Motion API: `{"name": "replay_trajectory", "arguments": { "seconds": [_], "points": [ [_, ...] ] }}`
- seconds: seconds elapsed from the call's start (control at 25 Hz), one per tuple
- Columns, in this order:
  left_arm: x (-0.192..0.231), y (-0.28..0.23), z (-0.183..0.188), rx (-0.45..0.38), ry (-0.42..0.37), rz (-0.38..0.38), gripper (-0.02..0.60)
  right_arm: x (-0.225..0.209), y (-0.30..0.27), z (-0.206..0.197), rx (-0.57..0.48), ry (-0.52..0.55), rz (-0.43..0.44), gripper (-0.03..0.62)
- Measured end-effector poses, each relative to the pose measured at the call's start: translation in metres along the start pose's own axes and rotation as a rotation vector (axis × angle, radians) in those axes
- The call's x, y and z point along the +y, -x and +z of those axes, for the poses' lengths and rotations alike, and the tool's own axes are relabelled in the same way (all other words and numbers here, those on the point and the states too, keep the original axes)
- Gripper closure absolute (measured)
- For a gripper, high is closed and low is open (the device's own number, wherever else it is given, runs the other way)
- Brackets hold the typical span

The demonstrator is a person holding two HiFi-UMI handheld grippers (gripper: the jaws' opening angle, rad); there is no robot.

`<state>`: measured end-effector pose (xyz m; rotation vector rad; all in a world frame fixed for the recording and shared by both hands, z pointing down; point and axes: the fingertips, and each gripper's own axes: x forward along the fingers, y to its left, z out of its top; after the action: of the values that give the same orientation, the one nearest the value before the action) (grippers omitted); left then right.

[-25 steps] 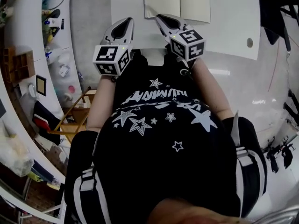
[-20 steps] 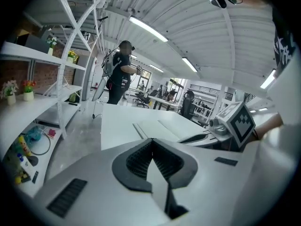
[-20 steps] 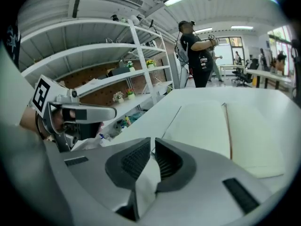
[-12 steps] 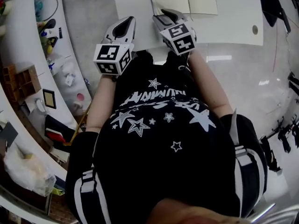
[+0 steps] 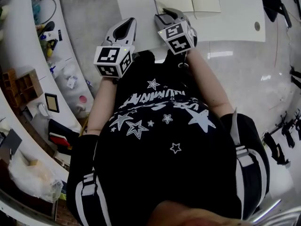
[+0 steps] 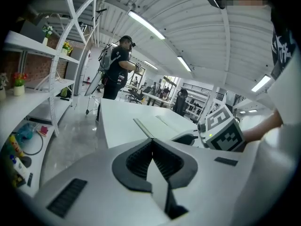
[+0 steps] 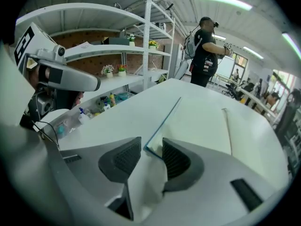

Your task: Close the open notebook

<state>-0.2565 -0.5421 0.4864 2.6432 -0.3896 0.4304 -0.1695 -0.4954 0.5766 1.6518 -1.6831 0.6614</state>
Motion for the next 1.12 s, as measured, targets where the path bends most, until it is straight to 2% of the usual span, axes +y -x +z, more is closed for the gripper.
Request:
{"name": "replay_trajectory", "arguments": {
  "seconds": [0.16, 0.24, 0.36, 0.56, 0.84, 1.12],
  "points": [
    [0.002, 0.003, 0.001, -0.008, 0.004, -0.001, 0.57, -0.002, -0.001, 0.001, -0.011, -0.03, -0.006, 0.453],
    [0.004, 0.006, 0.004, -0.02, 0.006, 0.006, 0.57, -0.005, 0.0, 0.001, -0.004, -0.036, -0.009, 0.487],
    [0.007, 0.01, 0.006, -0.032, 0.014, 0.018, 0.57, -0.006, -0.001, 0.0, 0.011, -0.03, 0.007, 0.496],
    [0.009, 0.014, 0.004, -0.028, 0.011, 0.022, 0.569, 0.0, 0.0, 0.003, -0.001, -0.025, 0.017, 0.569],
    [0.002, 0.011, 0.009, -0.042, -0.004, 0.007, 0.57, -0.001, 0.011, 0.01, -0.031, -0.055, 0.026, 0.579],
    [-0.009, 0.007, 0.017, -0.053, -0.024, -0.009, 0.571, -0.009, 0.041, 0.031, -0.118, -0.081, 0.022, 0.579]
  ]
}}
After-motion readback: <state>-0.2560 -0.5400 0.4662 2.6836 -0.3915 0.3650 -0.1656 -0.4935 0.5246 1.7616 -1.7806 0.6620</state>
